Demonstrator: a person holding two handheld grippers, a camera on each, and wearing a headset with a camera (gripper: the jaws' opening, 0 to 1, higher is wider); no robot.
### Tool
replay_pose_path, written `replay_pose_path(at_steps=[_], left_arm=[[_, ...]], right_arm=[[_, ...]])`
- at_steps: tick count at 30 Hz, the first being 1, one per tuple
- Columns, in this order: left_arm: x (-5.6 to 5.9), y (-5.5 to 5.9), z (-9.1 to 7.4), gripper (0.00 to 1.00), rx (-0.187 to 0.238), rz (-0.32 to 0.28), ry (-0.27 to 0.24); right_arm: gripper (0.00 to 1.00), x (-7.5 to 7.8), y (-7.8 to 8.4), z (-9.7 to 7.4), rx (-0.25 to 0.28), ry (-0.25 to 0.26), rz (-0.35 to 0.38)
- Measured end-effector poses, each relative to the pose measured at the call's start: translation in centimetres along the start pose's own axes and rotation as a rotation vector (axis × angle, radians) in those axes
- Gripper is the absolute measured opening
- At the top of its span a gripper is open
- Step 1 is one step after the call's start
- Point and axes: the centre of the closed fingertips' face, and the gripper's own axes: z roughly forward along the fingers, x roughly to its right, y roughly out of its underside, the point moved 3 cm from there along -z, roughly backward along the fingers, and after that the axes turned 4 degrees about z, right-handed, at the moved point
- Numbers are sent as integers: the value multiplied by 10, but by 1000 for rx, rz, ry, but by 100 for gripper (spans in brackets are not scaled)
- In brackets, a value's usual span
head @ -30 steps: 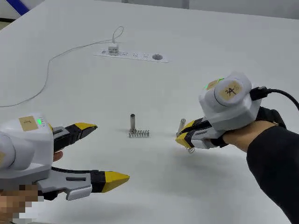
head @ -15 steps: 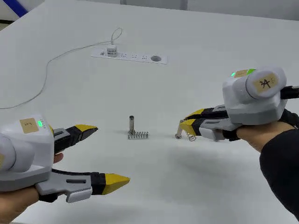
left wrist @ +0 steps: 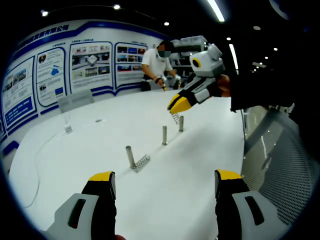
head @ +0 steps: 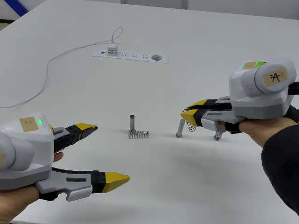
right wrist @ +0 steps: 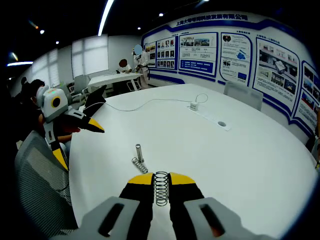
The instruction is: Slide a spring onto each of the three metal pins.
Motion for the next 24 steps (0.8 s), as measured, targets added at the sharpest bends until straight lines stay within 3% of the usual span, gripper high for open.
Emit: replay_pose_path(at_steps=[19, 24], left_arm=[[0, -1, -1, 83, 3, -2, -5], [0, 0, -1, 83, 1, -2, -4]], right_arm=[[12, 8, -11, -1, 44, 26, 15], [12, 11, -14, 2, 80, 35, 39]])
